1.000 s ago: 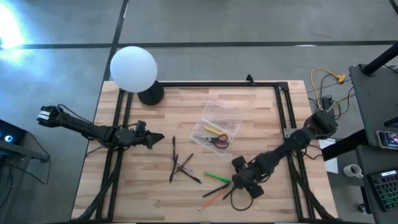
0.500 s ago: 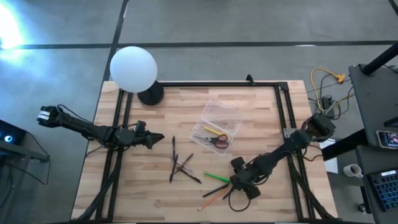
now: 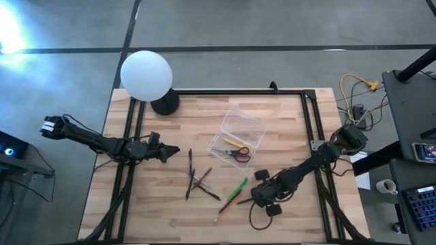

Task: Pick & place school supplies into a supply box
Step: Put the black pen into the supply box

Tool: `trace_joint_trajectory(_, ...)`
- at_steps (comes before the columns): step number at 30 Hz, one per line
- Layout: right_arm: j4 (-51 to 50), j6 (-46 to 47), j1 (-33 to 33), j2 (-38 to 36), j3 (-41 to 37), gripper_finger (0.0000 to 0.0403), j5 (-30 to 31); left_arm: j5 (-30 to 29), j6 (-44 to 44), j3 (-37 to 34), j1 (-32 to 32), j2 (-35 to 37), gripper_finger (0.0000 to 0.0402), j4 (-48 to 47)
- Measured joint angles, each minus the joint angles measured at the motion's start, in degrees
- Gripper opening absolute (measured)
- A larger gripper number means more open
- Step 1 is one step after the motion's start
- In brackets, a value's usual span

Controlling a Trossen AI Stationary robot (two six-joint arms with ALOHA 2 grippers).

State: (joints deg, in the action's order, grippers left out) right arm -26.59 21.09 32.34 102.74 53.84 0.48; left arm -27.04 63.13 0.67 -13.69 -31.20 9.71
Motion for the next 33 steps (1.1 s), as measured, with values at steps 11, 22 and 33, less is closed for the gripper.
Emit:
trace_joint_trajectory(11,-1.0,5.6,0.0,-1.7,1.3,0.0025,-0.4,0.0,0.0,0.0,0.0,0.0,0.012,-0.9)
trace_joint_trajectory(22,-5.2,14.3,-1.7,-13.0,1.0,0.0023,5.3,0.0,2.4,0.1,0.0,0.0,0.012,-0.9)
trace_joint_trajectory(33,-5.4,22.3,-12.2,-17.1,1.9,0.0023,5.5,0.1,2.4,0.0,0.0,0.0,0.012,-0.9)
